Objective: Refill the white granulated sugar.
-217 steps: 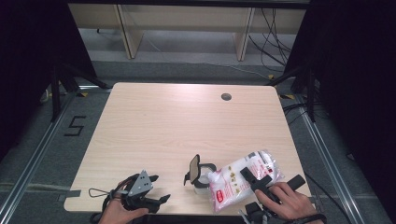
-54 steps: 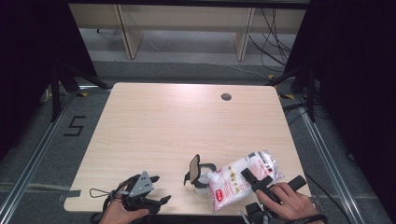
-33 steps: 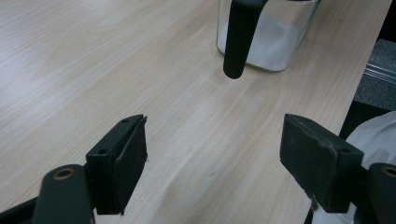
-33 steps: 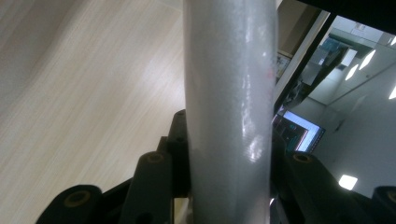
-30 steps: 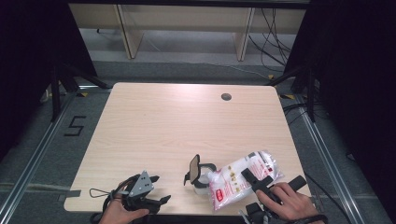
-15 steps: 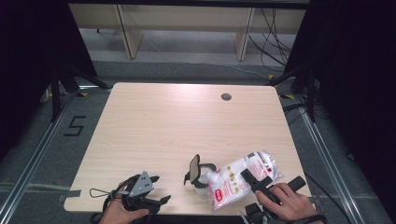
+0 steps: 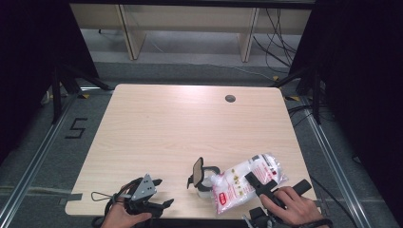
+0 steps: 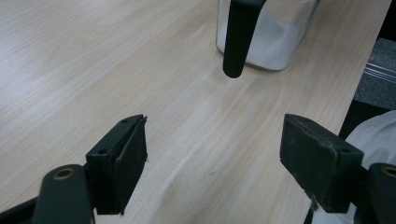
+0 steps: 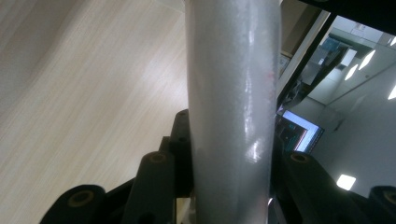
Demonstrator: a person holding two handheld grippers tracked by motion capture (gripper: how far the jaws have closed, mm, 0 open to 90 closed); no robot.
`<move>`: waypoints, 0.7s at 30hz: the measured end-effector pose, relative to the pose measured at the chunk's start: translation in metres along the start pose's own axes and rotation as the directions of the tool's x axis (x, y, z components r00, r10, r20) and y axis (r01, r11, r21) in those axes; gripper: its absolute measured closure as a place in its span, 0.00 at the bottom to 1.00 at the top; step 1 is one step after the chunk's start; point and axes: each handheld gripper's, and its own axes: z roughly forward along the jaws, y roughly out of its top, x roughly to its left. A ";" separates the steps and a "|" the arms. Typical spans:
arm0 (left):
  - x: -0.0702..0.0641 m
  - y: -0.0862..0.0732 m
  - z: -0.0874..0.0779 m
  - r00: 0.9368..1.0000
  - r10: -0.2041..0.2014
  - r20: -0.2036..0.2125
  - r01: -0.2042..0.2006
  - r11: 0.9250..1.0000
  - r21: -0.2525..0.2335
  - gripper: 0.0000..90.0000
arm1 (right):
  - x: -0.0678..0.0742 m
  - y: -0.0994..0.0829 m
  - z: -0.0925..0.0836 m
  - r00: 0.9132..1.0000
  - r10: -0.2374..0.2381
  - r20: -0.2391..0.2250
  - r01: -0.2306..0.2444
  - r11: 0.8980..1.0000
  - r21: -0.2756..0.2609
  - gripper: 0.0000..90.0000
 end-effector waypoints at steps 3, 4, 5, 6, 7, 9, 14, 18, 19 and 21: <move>0.000 0.000 0.000 1.000 0.001 -0.003 -0.001 1.000 0.000 0.25 | 0.000 0.000 0.000 1.000 0.001 0.001 -0.001 1.000 -0.001 0.76; 0.000 0.000 0.000 1.000 0.000 0.000 0.000 1.000 0.000 0.25 | 0.000 0.000 0.000 1.000 0.002 0.000 -0.002 1.000 0.000 0.76; 0.000 0.000 0.000 1.000 0.000 0.000 0.000 1.000 0.000 0.25 | 0.000 0.000 0.000 1.000 0.003 -0.001 -0.003 1.000 -0.001 0.76; 0.000 0.000 0.000 1.000 0.000 0.000 0.000 1.000 0.000 0.25 | 0.000 0.000 0.000 1.000 0.004 -0.002 -0.004 1.000 -0.001 0.76; 0.000 0.000 0.000 1.000 0.001 0.000 -0.001 1.000 0.000 0.25 | 0.000 0.000 0.000 1.000 0.004 -0.001 -0.004 1.000 -0.002 0.76; 0.000 0.000 0.000 1.000 0.001 -0.004 -0.001 1.000 0.002 0.25 | 0.000 -0.001 0.000 1.000 0.004 -0.001 -0.004 1.000 -0.003 0.76; 0.000 0.000 0.000 1.000 0.000 0.002 0.000 1.000 0.001 0.25 | -0.001 -0.001 0.000 1.000 0.001 0.004 -0.001 1.000 -0.006 0.76; 0.000 0.000 0.000 1.000 0.000 0.001 0.000 1.000 0.001 0.25 | -0.001 -0.001 0.000 1.000 -0.001 0.005 0.001 1.000 -0.007 0.76; 0.000 0.000 0.000 1.000 0.000 0.001 0.000 1.000 0.001 0.25 | -0.001 -0.001 0.000 1.000 -0.001 0.003 0.001 1.000 -0.006 0.76; 0.000 0.000 0.000 1.000 0.000 0.001 0.000 1.000 0.001 0.25 | 0.000 -0.001 0.000 1.000 0.000 0.001 0.000 1.000 -0.005 0.76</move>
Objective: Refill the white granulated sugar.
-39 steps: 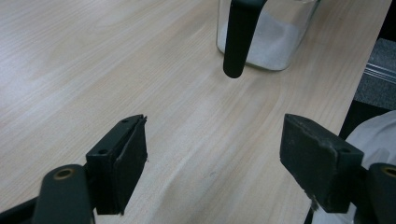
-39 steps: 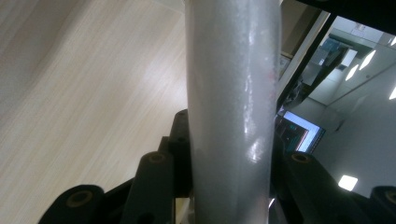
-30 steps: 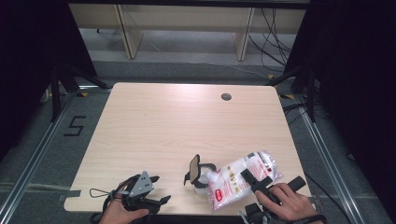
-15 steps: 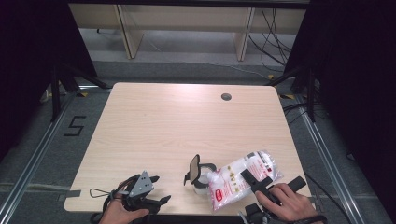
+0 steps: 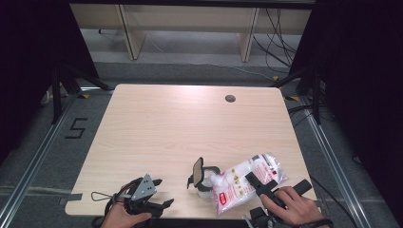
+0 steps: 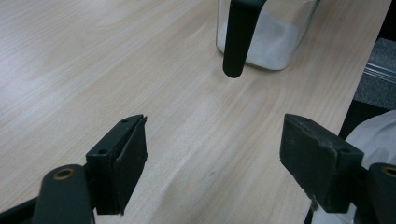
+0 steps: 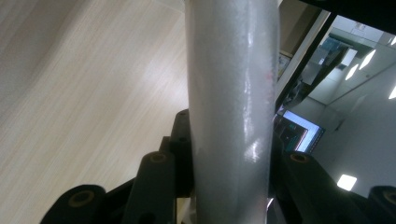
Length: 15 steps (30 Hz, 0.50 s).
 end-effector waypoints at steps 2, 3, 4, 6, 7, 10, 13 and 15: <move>0.000 0.000 0.000 1.000 0.001 0.001 -0.001 1.000 0.001 0.25 | 0.000 0.000 0.000 1.000 0.003 -0.001 -0.003 1.000 0.001 0.76; 0.000 0.000 0.000 1.000 0.000 0.001 0.000 1.000 0.001 0.25 | 0.000 0.000 0.000 1.000 0.003 -0.001 -0.003 1.000 0.001 0.76; 0.000 0.000 0.000 1.000 0.000 0.001 0.000 1.000 0.000 0.25 | 0.000 0.000 0.000 1.000 0.004 -0.002 -0.004 1.000 0.001 0.76; 0.000 0.000 0.000 1.000 0.000 0.000 0.000 1.000 0.000 0.25 | 0.000 0.000 0.000 1.000 0.003 -0.001 -0.003 1.000 0.002 0.76; 0.000 0.000 0.000 1.000 0.000 0.000 0.000 1.000 0.000 0.25 | 0.000 0.000 0.000 1.000 0.003 -0.002 -0.003 1.000 0.001 0.76; 0.000 0.000 0.000 1.000 0.000 0.000 0.000 1.000 0.000 0.25 | 0.000 0.000 0.000 1.000 0.001 0.000 -0.001 1.000 0.003 0.76; 0.000 0.000 0.000 1.000 0.000 -0.003 0.000 1.000 0.000 0.25 | 0.000 0.000 0.000 1.000 0.004 -0.002 -0.004 1.000 0.003 0.77; 0.000 0.000 0.000 1.000 0.001 -0.004 -0.001 1.000 0.001 0.25 | 0.000 0.000 0.000 1.000 0.004 -0.002 -0.004 1.000 0.003 0.77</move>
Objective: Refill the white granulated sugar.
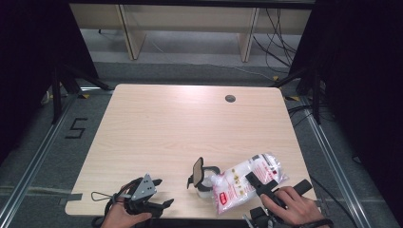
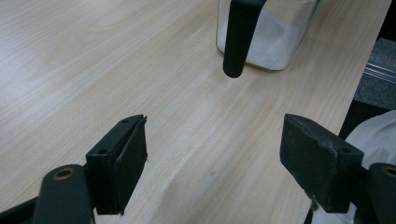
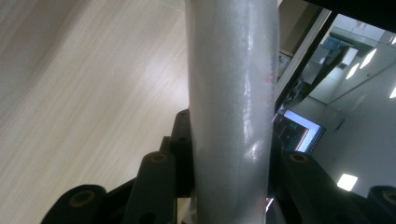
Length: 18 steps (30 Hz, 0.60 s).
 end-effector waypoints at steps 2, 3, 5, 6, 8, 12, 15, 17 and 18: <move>0.000 0.000 0.000 1.000 0.010 -0.003 -0.010 1.000 0.002 0.25 | 0.000 0.000 0.000 1.000 0.000 0.000 0.000 1.000 0.000 0.77; 0.000 0.000 0.000 1.000 -0.003 -0.003 0.003 1.000 -0.006 0.25 | 0.000 0.000 0.000 1.000 0.001 0.000 -0.001 1.000 0.000 0.77; 0.000 0.000 0.000 1.000 -0.004 -0.003 0.004 1.000 -0.008 0.25 | 0.000 0.000 0.000 1.000 0.005 -0.001 -0.005 1.000 0.000 0.77; 0.000 0.000 0.000 1.000 0.008 -0.001 -0.008 1.000 -0.007 0.25 | 0.000 0.000 0.000 1.000 0.005 0.000 -0.005 1.000 0.001 0.77; 0.000 0.000 0.000 1.000 0.007 -0.003 -0.007 1.000 0.001 0.25 | 0.000 0.000 -0.001 1.000 0.007 -0.001 -0.007 1.000 0.002 0.77; -0.001 0.000 0.000 1.000 -0.007 -0.001 0.007 1.000 -0.007 0.25 | 0.000 -0.001 -0.001 1.000 0.006 0.000 -0.006 1.000 0.004 0.77; 0.000 0.000 0.000 1.000 0.000 0.002 0.000 1.000 -0.001 0.25 | 0.000 -0.001 -0.001 1.000 0.007 -0.001 -0.007 1.000 0.005 0.77; 0.000 0.000 0.000 1.000 0.000 0.004 0.000 1.000 -0.001 0.25 | 0.000 -0.001 -0.001 1.000 0.009 0.001 -0.009 1.000 0.003 0.77; 0.000 0.000 0.000 1.000 0.000 0.003 0.000 1.000 -0.001 0.25 | 0.000 -0.001 -0.001 1.000 0.009 0.001 -0.009 1.000 0.003 0.77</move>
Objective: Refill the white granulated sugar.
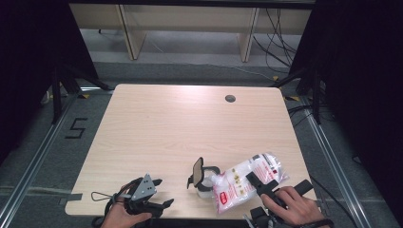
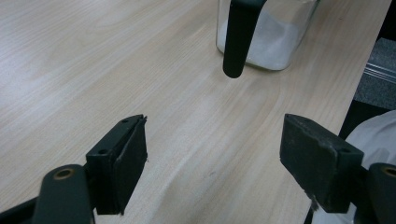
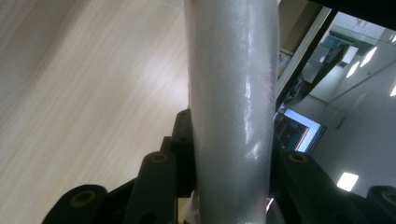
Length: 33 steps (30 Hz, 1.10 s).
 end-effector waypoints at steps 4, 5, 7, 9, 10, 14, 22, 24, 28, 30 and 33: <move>0.000 0.000 0.000 1.000 0.000 0.001 0.000 1.000 0.000 0.25 | 0.000 0.000 0.000 1.000 0.001 0.000 -0.001 1.000 0.000 0.77; 0.000 0.000 0.000 1.000 0.000 -0.003 0.000 1.000 0.000 0.25 | 0.000 0.000 0.000 1.000 0.002 -0.001 -0.002 1.000 -0.001 0.77; 0.000 0.000 0.000 1.000 0.000 0.001 0.000 1.000 0.000 0.25 | 0.000 -0.001 0.000 1.000 0.003 -0.001 -0.003 1.000 -0.001 0.77; 0.000 0.000 0.000 1.000 0.000 -0.004 0.000 1.000 0.001 0.25 | 0.000 -0.001 0.000 1.000 0.002 -0.001 -0.002 1.000 0.000 0.78; 0.000 0.000 0.000 1.000 0.000 0.001 0.000 1.000 0.001 0.25 | 0.000 -0.001 0.000 1.000 0.001 -0.001 -0.001 1.000 0.000 0.78; -0.001 0.000 0.000 1.000 -0.007 -0.001 0.007 1.000 -0.008 0.25 | 0.000 0.000 0.000 1.000 0.003 -0.001 -0.003 1.000 -0.002 0.78; 0.000 0.000 0.000 1.000 -0.002 -0.002 0.002 1.000 -0.012 0.25 | 0.001 0.001 0.004 0.999 0.041 0.000 -0.041 0.999 -0.029 0.80; 0.000 0.001 0.000 1.000 0.007 -0.004 -0.007 1.000 -0.004 0.25 | 0.001 0.000 0.005 0.999 0.036 0.002 -0.036 0.999 -0.029 0.80; 0.000 0.000 0.000 1.000 0.000 -0.003 0.000 1.000 0.001 0.25 | 0.000 -0.001 0.004 1.000 0.030 0.002 -0.030 0.999 -0.017 0.80; 0.001 0.000 0.000 1.000 0.007 -0.007 -0.007 1.000 0.005 0.25 | 0.000 -0.001 0.003 1.000 0.029 0.001 -0.029 0.999 -0.015 0.80; 0.001 0.000 0.000 1.000 0.005 -0.004 -0.005 1.000 0.004 0.25 | 0.000 -0.002 0.004 0.999 0.038 0.001 -0.038 0.999 -0.015 0.80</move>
